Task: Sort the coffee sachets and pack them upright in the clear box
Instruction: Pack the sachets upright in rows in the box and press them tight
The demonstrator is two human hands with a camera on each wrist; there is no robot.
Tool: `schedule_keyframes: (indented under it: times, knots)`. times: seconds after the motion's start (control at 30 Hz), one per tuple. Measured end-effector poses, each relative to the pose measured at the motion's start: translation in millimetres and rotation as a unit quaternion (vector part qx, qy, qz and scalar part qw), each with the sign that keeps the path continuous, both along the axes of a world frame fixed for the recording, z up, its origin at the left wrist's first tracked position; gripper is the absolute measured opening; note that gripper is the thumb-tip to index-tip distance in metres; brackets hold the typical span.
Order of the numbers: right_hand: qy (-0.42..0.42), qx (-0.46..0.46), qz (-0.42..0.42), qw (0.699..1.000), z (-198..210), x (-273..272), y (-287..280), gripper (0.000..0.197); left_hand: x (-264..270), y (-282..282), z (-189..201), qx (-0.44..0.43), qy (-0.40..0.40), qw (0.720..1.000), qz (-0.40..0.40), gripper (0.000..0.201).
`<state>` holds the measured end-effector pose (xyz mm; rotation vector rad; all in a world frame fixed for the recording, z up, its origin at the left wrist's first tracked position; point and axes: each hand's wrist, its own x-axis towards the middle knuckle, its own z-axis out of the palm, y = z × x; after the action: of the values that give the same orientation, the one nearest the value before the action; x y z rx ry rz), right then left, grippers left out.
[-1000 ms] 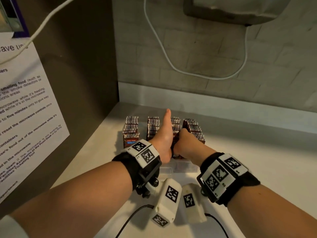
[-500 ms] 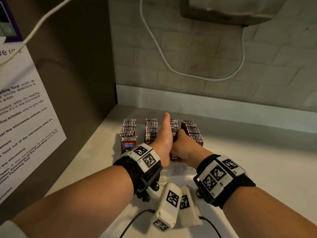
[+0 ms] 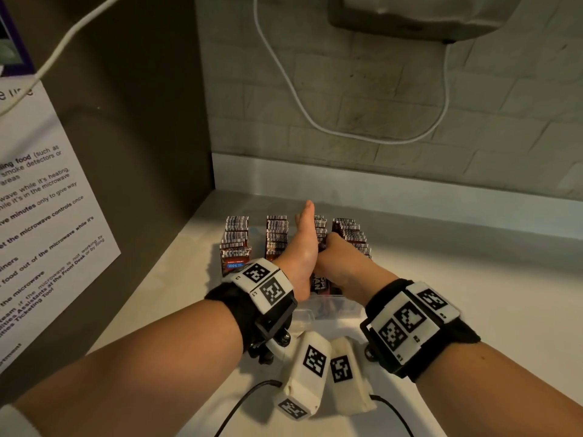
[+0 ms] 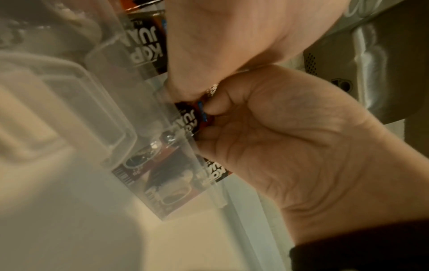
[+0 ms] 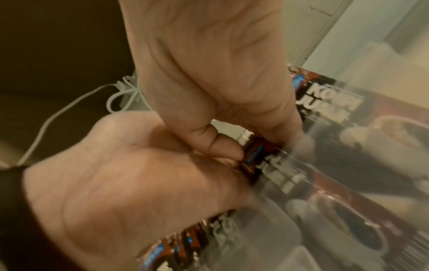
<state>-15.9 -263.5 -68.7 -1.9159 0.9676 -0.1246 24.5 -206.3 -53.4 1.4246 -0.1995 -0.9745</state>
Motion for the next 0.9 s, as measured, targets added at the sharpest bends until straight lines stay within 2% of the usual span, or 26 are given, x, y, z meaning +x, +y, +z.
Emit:
schedule_keyframes:
  times: [0.07,0.1,0.2,0.23,0.33,0.37,0.47,0.5,0.57,0.63,0.67,0.73,0.83,0.9]
  knots:
    - [-0.014,-0.004,-0.008,1.0,11,-3,2,0.074,1,3,5,-0.014,-0.005,1.0,-0.019,0.078]
    - [-0.025,0.003,-0.011,1.0,16,-5,3,0.066,-1,6,11,-0.019,-0.006,0.999,-0.03,0.077]
    - [-0.049,-0.01,-0.006,0.999,33,-11,8,0.029,-8,20,31,-0.033,-0.018,0.998,-0.048,0.076]
    - [-0.059,-0.016,-0.004,0.998,38,-13,9,0.026,-9,26,38,-0.039,-0.028,0.998,-0.05,0.074]
    - [-0.114,-0.05,-0.015,0.992,52,-20,6,0.041,-7,46,54,-0.089,-0.067,0.993,-0.038,0.061]
    - [-0.144,-0.063,-0.03,0.987,57,-24,3,0.045,-1,53,56,-0.102,-0.093,0.99,-0.015,0.055]
    - [-0.213,-0.101,-0.094,0.967,65,-39,-15,0.034,25,75,49,-0.092,-0.203,0.97,0.099,0.025]
    - [-0.207,-0.112,-0.11,0.966,64,-44,-22,0.034,34,83,44,-0.073,-0.23,0.961,0.136,0.025]
    - [-0.155,-0.1,-0.123,0.975,54,-52,-31,0.05,47,101,28,-0.014,-0.241,0.953,0.182,0.036]
    - [-0.075,-0.07,-0.11,0.989,41,-59,-31,0.065,53,113,9,0.038,-0.207,0.962,0.173,0.052]
    - [-0.036,-0.053,-0.097,0.993,34,-61,-29,0.065,53,117,-2,0.066,-0.192,0.967,0.152,0.056]
    - [0.016,-0.015,-0.068,0.997,20,-65,-25,0.046,49,123,-22,0.106,-0.171,0.973,0.113,0.058]
    - [0.038,0.018,-0.043,0.998,3,-67,-24,0.023,37,125,-40,0.133,-0.175,0.973,0.078,0.032]
    - [0.038,0.015,-0.047,0.998,-3,-67,-25,0.019,33,120,-47,0.153,-0.214,0.963,0.062,0.041]
